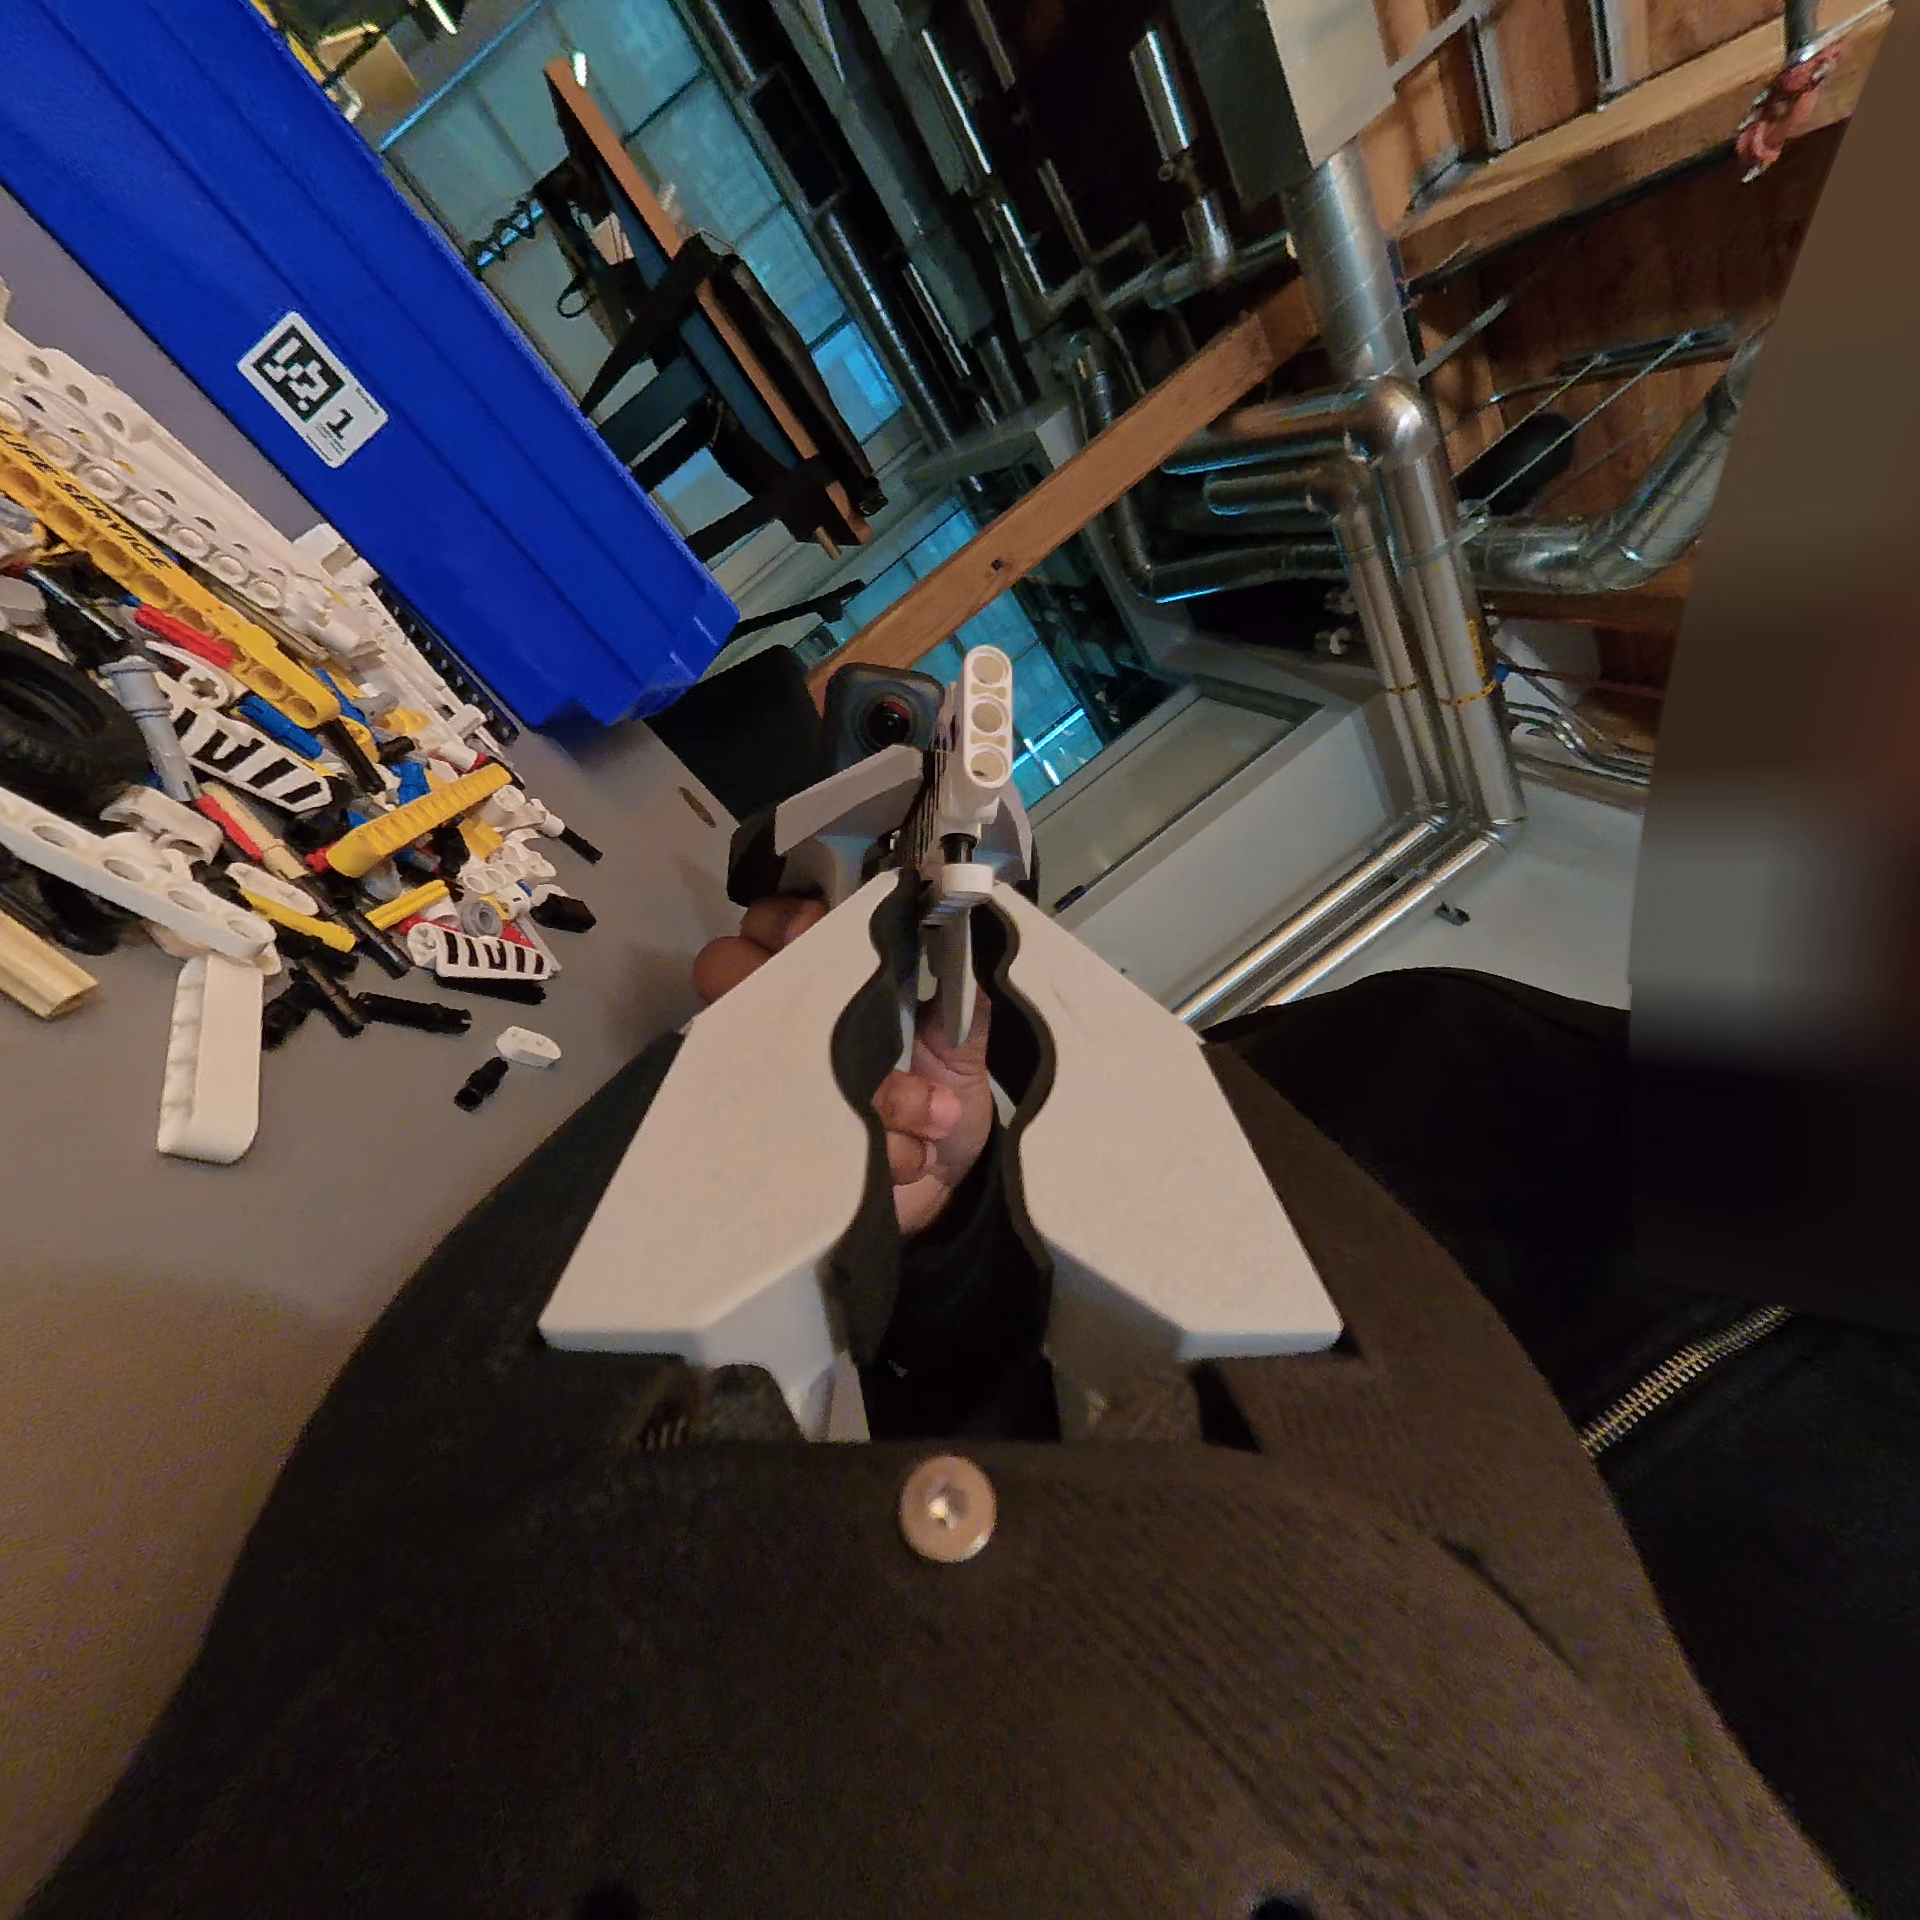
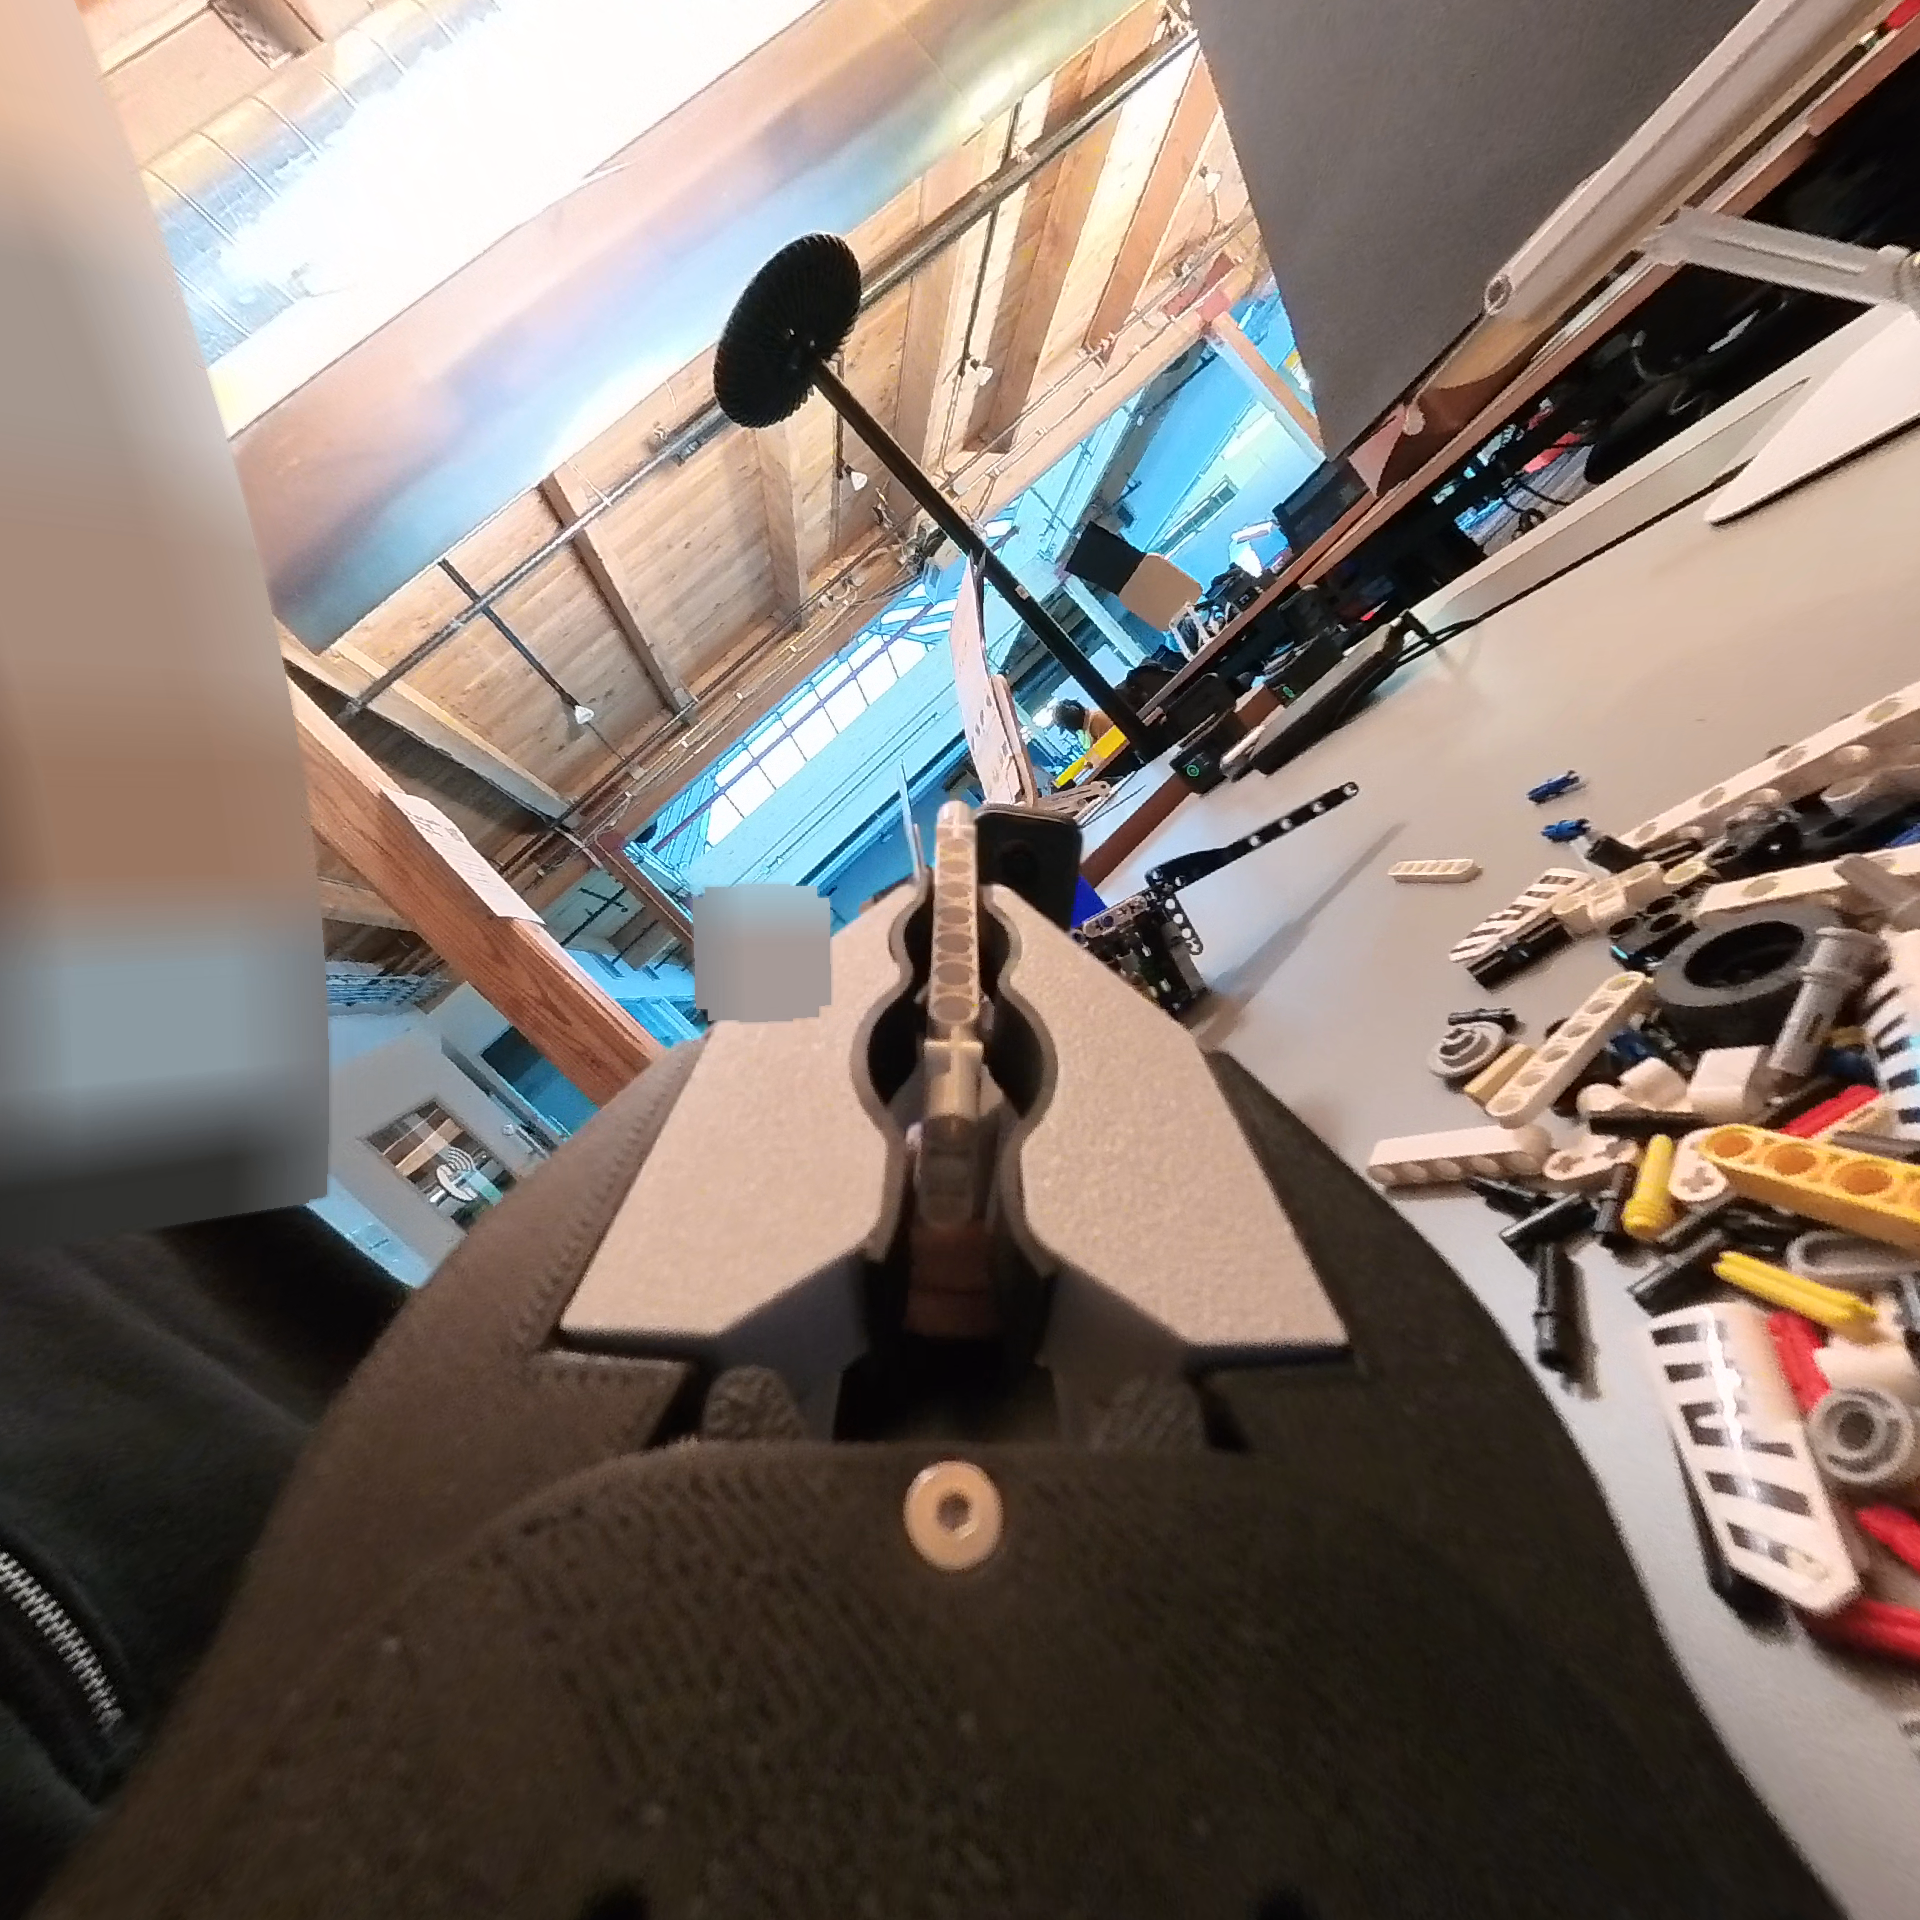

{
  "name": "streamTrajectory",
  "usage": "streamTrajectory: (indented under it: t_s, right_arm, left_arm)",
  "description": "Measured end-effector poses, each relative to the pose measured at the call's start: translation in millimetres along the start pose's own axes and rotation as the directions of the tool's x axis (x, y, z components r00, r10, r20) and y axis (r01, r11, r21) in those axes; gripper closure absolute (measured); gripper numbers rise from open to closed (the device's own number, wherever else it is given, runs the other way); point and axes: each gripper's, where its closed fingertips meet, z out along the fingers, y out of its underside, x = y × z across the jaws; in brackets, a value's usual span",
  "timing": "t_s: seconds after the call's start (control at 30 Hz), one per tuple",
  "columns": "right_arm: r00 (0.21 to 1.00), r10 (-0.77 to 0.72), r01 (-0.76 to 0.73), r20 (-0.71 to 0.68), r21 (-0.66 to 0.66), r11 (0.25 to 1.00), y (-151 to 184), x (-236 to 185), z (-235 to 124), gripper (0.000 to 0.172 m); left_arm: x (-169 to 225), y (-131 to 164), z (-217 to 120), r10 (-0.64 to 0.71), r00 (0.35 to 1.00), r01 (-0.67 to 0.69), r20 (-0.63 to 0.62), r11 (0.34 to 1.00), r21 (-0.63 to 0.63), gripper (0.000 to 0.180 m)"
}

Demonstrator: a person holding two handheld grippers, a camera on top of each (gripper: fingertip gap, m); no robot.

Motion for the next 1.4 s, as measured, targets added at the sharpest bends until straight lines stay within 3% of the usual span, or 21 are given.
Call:
streamTrajectory:
  t_s: [0.17, 0.4, 0.73, 1.07, 1.3, 1.33, 1.4]
  right_arm:
    - [1.000, -0.003, 0.003, -0.007, -0.022, 1.000, 1, 1, 0, 0.168]
    - [0.990, 0.118, -0.112, 0.075, -0.081, 0.990, 5, -2, 0, 0.169]
    - [0.995, -0.095, 0.089, -0.013, -0.233, 0.968, 26, 1, 6, 0.168]
    - [0.988, -0.123, 0.142, 0.089, -0.250, 0.958, 35, -18, 9, 0.168]
    - [0.996, -0.090, 0.087, -0.004, -0.213, 0.973, 31, -5, 10, 0.168]
    - [0.994, -0.105, 0.099, -0.024, -0.166, 0.981, 23, -3, 9, 0.168]
    - [0.995, -0.089, 0.083, -0.049, -0.114, 0.990, 5, 6, -1, 0.168]
  left_arm:
    - [-2, 3, 0, 0.039, 0.999, -0.038, 0.036, 0.999, -0.027, 0.175]
    - [0, 8, -2, 0.082, 0.996, -0.079, 0.037, 0.992, -0.095, 0.174]
    - [-5, 21, -19, 0.026, 0.993, 0.008, 0.114, 0.959, -0.285, 0.175]
    - [12, 34, -27, 0.040, 0.995, 0.001, 0.090, 0.912, -0.410, 0.173]
    - [0, 31, -28, 0.152, 0.966, -0.047, 0.210, 0.899, -0.435, 0.173]
    - [-1, 37, -30, 0.170, 0.958, -0.042, 0.229, 0.879, -0.476, 0.175]
    - [-23, 70, -43, 0.297, 0.903, -0.019, 0.310, 0.750, -0.662, 0.173]
